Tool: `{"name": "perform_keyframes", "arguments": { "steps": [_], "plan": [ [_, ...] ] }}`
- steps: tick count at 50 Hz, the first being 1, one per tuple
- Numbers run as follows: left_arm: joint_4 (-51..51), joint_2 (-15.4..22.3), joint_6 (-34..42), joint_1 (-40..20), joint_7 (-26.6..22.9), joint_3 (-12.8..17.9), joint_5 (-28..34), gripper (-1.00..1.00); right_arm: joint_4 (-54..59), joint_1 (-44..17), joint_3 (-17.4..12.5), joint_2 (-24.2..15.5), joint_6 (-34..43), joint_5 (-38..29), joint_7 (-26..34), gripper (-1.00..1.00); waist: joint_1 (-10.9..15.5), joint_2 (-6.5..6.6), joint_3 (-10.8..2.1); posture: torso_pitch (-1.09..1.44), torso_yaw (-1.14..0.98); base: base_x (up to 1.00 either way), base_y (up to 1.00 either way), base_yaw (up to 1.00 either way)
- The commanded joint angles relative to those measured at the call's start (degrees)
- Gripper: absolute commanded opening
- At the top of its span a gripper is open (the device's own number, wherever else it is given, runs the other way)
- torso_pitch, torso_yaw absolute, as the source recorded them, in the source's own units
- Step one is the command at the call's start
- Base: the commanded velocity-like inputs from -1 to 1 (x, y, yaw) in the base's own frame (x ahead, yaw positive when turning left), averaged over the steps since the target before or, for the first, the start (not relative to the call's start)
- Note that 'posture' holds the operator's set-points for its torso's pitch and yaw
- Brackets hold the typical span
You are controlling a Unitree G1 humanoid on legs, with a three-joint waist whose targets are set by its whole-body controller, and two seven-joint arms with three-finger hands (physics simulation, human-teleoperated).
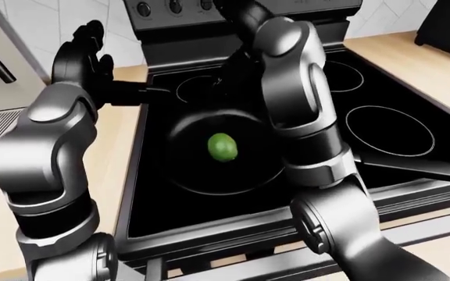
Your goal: Pick the lime from the plate and place it in the pan.
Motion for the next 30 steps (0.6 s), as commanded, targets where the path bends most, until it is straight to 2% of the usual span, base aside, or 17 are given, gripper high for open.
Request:
{"name": "perform_keyframes", "arguments": {
  "steps": [1, 13, 21, 30],
  "plan": [
    [-1.2, 0.8, -1.7, -2.0, 0.0, 0.5, 0.5, 1.0, -1.4, -2.4, -0.1, -1.2, -0.3, 2.3, -2.7, 1.0, 0.0, 0.26, -1.6, 0.0, 0.0, 0.0, 0.0, 0.0],
    [-0.6, 0.3, -1.7, -2.9, -0.5, -0.1, 1.4, 1.0, -4.1, -2.1, -2.2, -6.1, 2.1, 9.8, -10.4, 1.0, 0.5, -0.51, -1.46, 0.0, 0.0, 0.0, 0.0, 0.0],
    [0.8, -0.6, -2.2, -5.7, 0.2, -0.8, 2.1, 1.0, -11.1, 0.6, -2.3, -9.0, 6.2, 13.7, -13.1, 1.0, 0.9, -1.2, -1.37, 0.0, 0.0, 0.0, 0.0, 0.0],
    [2.8, -1.8, -5.2, -6.7, 1.7, -1.1, 2.3, 1.0, -19.9, 3.8, -4.2, -11.4, 9.9, 17.5, -16.3, 1.0, 1.2, -1.69, -1.37, 0.0, 0.0, 0.0, 0.0, 0.0]
  ]
}}
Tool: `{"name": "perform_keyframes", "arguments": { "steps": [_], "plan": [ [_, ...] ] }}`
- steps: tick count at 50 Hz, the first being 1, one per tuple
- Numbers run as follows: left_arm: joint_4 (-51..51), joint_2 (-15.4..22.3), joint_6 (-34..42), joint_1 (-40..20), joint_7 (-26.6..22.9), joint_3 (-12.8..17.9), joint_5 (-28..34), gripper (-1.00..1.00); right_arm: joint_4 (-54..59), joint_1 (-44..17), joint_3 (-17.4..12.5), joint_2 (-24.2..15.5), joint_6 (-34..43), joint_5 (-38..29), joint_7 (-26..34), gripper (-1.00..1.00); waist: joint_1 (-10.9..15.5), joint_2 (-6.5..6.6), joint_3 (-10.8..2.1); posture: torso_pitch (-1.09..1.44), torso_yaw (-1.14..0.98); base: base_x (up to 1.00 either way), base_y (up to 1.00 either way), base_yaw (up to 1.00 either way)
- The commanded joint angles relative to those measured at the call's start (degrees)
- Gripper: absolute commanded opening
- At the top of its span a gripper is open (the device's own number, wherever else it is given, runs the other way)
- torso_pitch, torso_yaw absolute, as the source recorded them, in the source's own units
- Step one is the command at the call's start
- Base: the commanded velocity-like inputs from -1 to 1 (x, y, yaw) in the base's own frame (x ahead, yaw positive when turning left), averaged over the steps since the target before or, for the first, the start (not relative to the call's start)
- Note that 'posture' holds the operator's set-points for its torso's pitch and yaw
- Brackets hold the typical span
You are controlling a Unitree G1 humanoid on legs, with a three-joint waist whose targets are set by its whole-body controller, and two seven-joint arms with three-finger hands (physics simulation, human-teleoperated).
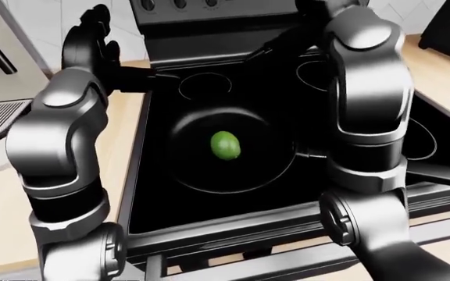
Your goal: Pick the lime from the plate and place it in the pan.
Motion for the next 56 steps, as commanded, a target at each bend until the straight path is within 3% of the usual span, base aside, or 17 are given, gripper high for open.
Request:
{"name": "perform_keyframes", "arguments": {
  "steps": [1, 13, 20, 39, 56],
  "plan": [
    [-1.4, 0.7, -2.3, -2.1, 0.5, 0.5, 0.1, 1.0, -3.5, -1.1, -0.5, -0.8, -0.4, 1.2, -1.6, 1.0, 0.0, 0.12, -1.81, 0.0, 0.0, 0.0, 0.0, 0.0],
    [-2.7, 0.6, -3.7, -3.5, 2.1, 0.8, -0.9, 1.0, -10.5, 1.7, -2.0, -5.1, 1.0, 6.9, -6.7, 1.0, 0.1, -0.37, -1.73, 0.0, 0.0, 0.0, 0.0, 0.0],
    [-3.7, 0.5, -8.6, -4.2, 3.6, 0.6, -1.5, 1.0, -12.0, 2.2, -1.5, -7.3, -3.0, 6.7, -9.4, 1.0, 0.2, -0.59, -1.58, 0.0, 0.0, 0.0, 0.0, 0.0],
    [-5.5, 1.3, -18.1, -3.6, 4.0, 0.1, 0.5, 1.0, -14.3, 3.7, -2.9, -8.1, -10.6, 6.2, -11.8, 1.0, 0.2, -0.77, -1.38, 0.0, 0.0, 0.0, 0.0, 0.0],
    [-5.9, 1.2, -20.4, -3.8, 5.0, 0.1, 0.5, 1.0, -16.3, 4.5, -3.1, -8.9, -12.2, 7.2, -13.1, 1.0, 0.2, -0.87, -1.3, 0.0, 0.0, 0.0, 0.0, 0.0]
  ]
}}
